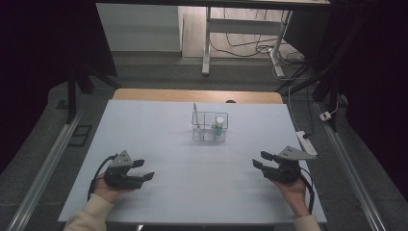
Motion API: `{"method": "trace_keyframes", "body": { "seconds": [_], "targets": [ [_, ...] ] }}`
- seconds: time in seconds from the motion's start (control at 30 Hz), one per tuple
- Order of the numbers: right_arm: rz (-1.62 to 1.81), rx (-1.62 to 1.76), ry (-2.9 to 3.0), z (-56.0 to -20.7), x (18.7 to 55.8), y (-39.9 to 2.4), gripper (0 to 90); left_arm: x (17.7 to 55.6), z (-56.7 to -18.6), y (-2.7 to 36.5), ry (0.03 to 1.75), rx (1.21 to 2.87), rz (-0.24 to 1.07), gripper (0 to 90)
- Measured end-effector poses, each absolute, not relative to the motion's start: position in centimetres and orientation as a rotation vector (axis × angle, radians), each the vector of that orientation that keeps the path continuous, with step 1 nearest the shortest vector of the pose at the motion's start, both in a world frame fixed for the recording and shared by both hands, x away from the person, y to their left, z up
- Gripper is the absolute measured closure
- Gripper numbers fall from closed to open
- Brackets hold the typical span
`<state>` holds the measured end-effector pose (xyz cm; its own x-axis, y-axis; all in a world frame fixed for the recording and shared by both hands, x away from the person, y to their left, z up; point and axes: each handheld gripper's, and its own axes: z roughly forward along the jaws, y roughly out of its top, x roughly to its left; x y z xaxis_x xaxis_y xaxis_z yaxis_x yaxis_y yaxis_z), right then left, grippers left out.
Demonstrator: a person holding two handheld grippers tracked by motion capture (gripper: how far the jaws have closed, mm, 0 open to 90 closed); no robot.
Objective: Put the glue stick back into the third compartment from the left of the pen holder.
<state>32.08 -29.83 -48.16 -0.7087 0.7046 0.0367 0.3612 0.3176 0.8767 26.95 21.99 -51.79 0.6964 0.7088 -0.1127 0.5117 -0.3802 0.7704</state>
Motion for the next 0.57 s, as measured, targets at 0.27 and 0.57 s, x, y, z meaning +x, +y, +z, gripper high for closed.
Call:
{"method": "trace_keyframes", "body": {
  "seconds": [0.27,0.57],
  "targets": [
    [1.314,0.951,2.262,-48.87,31.93,-30.38,46.5,26.95,-51.72,22.03,0.931,2.058,0.308,33.7],
    [1.298,0.942,2.278,-49.23,31.77,-30.6,45.9,26.94,-51.67,22.06,0.931,2.051,0.313,33.7]
  ]
}}
